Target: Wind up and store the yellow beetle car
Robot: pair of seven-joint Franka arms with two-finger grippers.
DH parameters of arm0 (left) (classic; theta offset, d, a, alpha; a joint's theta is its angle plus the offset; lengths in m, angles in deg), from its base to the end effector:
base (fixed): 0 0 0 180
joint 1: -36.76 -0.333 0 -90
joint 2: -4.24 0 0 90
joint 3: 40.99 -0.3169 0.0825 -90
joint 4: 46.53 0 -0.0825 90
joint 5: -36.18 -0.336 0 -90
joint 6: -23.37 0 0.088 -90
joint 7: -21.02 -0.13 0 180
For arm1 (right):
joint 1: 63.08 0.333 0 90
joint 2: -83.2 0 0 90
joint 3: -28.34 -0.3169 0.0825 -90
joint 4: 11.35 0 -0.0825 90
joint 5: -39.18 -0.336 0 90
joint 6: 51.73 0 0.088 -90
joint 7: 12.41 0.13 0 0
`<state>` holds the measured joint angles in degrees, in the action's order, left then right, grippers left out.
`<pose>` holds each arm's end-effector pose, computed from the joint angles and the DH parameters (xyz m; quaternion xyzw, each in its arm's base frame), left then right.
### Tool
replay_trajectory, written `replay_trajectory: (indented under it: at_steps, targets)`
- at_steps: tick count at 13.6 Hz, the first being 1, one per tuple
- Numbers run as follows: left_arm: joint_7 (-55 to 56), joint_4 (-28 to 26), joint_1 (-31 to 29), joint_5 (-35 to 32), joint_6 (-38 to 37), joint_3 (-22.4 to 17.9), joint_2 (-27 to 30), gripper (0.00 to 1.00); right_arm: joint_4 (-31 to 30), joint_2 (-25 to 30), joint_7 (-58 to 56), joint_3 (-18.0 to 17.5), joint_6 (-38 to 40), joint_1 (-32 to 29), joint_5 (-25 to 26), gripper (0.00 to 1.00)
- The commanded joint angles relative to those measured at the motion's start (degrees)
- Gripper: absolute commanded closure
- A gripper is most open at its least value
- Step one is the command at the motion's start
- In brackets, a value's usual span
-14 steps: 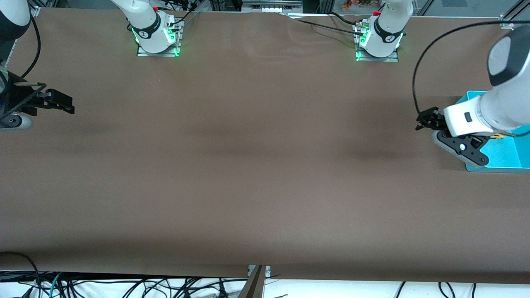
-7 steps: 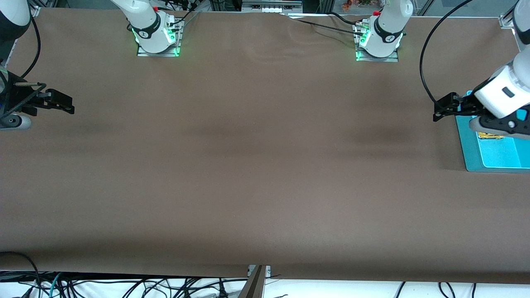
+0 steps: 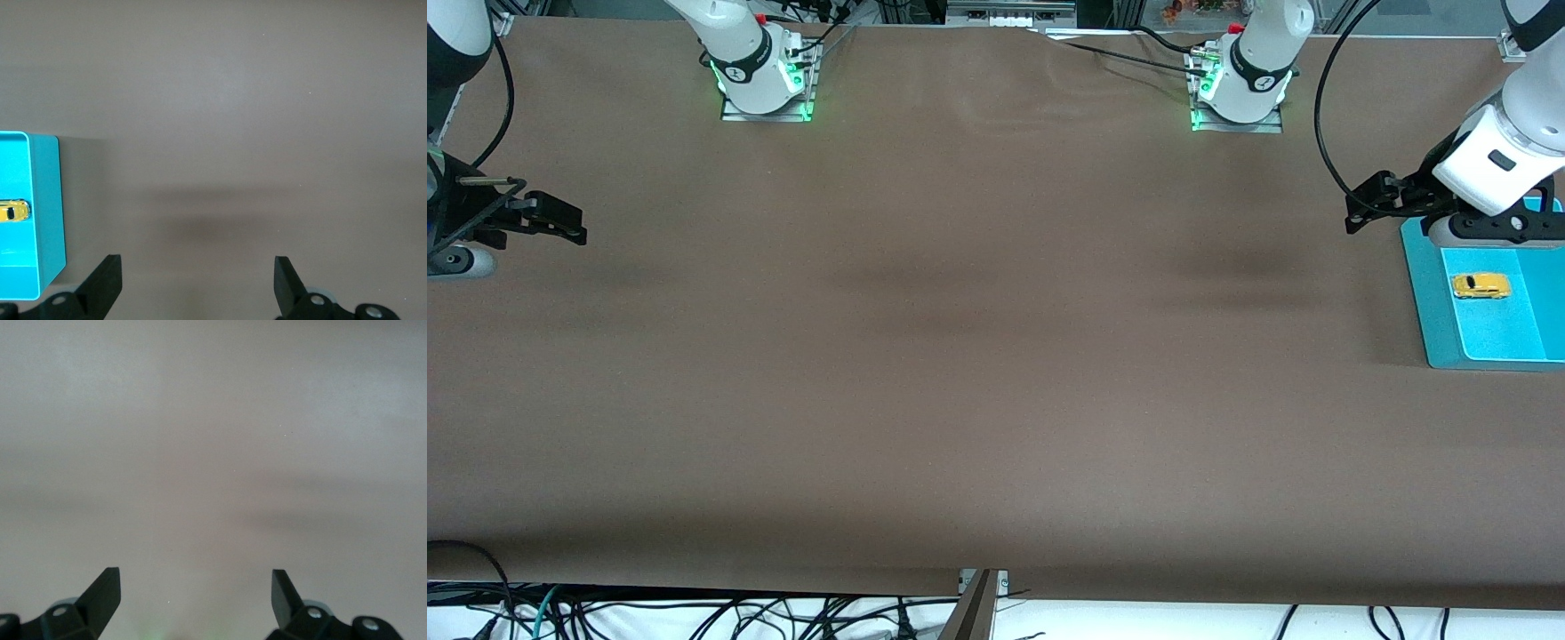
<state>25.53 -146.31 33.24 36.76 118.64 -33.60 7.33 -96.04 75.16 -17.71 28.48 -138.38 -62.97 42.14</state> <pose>0.4922 -0.0360 0.5643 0.9999 0.0062 -0.0127 0.0006 0.5393 -0.0072 0.5632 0.9972 0.0458 -0.0542 0.0235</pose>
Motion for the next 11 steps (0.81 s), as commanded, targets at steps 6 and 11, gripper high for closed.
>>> replay_trajectory:
  at_steps: [6,11]
  targets:
    - [-0.55,-0.50,4.75,0.83,0.97,-7.03,0.08,0.00,-0.12,0.22,-0.06,-0.06,-0.27,-0.20,0.12,0.00]
    - [-1.61,2.93,4.30,0.65,-1.93,-7.03,-1.59,0.00,-0.12,0.22,0.03,0.03,-0.27,-0.20,0.12,0.00]
